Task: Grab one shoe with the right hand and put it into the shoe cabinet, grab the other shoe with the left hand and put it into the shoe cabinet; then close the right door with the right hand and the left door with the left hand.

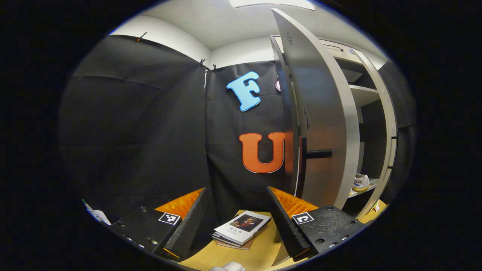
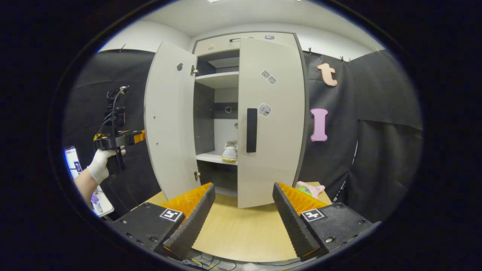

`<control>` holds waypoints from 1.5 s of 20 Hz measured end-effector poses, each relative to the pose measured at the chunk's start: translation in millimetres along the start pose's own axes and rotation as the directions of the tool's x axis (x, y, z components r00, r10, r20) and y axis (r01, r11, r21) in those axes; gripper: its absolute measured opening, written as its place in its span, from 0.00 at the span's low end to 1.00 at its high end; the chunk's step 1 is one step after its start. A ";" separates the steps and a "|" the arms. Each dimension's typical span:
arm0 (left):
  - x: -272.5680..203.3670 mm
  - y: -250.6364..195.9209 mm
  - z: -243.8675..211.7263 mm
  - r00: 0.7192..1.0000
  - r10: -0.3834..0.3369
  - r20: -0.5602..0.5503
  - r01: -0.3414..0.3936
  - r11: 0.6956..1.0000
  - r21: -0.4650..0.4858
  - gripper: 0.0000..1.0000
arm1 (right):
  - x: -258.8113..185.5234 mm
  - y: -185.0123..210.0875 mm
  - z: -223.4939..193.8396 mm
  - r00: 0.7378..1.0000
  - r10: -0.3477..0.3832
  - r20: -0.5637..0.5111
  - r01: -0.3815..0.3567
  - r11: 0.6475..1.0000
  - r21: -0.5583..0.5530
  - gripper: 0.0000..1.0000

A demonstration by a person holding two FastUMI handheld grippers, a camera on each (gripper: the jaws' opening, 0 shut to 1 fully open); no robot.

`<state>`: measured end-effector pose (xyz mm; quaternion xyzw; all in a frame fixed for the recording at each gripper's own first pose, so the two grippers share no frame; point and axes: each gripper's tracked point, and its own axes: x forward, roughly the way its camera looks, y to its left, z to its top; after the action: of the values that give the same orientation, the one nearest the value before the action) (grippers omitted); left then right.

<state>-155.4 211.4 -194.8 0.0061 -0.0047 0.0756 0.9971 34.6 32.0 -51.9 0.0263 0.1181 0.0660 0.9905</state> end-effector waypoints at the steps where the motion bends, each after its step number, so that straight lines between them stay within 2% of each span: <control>1: -3.3 -5.0 0.0 1.000 -0.007 -0.004 0.007 1.000 -0.001 0.92 | 0.1 0.3 -1.1 1.000 0.004 -0.003 -0.004 1.000 0.000 1.00; 4: -5.8 -14.5 0.8 1.000 -0.013 0.003 0.013 1.000 0.019 0.90 | 1.4 0.2 0.9 1.000 0.017 0.002 -0.017 1.000 0.004 1.00; 10: -20.1 -68.3 3.1 0.995 -0.100 0.004 0.100 0.995 0.002 0.90 | 0.0 -14.6 6.3 1.000 0.015 0.016 -0.015 1.000 -0.005 1.00; 18: -16.7 -161.7 -2.1 0.977 -0.214 -0.020 0.213 0.975 -0.061 0.92 | -0.8 -39.0 3.7 1.000 0.009 0.011 -0.009 1.000 -0.004 1.00; 19: -16.8 -169.3 -2.0 0.976 -0.215 -0.020 0.213 0.974 -0.070 0.82 | -2.7 -41.2 2.4 1.000 0.006 0.011 -0.006 1.000 0.000 1.00; 21: -22.0 -178.3 0.3 0.974 -0.224 -0.020 0.222 0.972 -0.072 0.97 | -4.8 -48.8 2.5 1.000 -0.007 0.021 0.007 1.000 0.011 1.00; 25: -41.3 -178.0 3.1 0.973 -0.229 -0.022 0.228 0.973 -0.035 0.97 | 1.0 -66.8 8.5 0.998 -0.039 0.039 0.037 0.999 0.040 1.00; 30: -94.2 -172.0 2.7 0.967 -0.251 -0.043 0.250 0.968 -0.032 0.96 | 3.8 -69.3 19.5 0.995 -0.059 0.076 0.056 0.997 0.050 1.00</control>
<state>-222.6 27.1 -195.0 -0.0081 0.0186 -0.0507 0.9985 51.4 -36.8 -38.5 0.0492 0.0817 0.0335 0.9949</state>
